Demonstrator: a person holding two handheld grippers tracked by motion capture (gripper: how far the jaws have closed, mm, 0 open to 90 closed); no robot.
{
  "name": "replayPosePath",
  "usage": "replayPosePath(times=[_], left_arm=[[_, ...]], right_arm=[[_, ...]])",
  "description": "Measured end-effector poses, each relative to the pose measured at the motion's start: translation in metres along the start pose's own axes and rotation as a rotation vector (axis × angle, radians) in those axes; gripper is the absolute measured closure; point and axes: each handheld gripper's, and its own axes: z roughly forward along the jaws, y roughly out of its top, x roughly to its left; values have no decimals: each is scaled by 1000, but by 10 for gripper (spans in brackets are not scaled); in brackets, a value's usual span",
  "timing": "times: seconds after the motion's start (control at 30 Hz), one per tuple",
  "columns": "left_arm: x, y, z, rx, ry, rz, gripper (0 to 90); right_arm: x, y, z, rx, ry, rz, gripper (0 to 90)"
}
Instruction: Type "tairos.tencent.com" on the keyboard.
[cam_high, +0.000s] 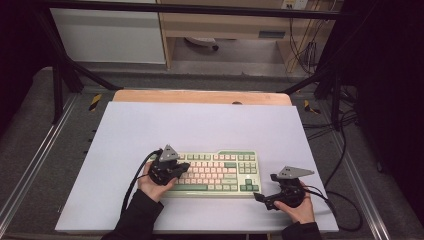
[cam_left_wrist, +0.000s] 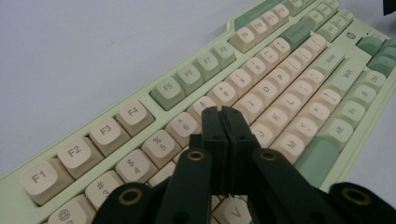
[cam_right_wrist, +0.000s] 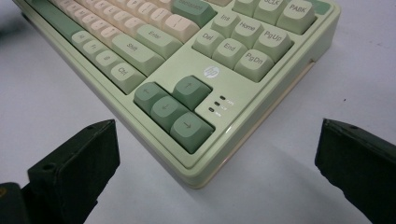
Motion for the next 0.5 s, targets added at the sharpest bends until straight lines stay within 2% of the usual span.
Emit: replayPosePath(times=[0.5], left_arm=[[8,-7,7,25,26,-8,900]], right_arm=[[0,0,0,1,1,-2,5]])
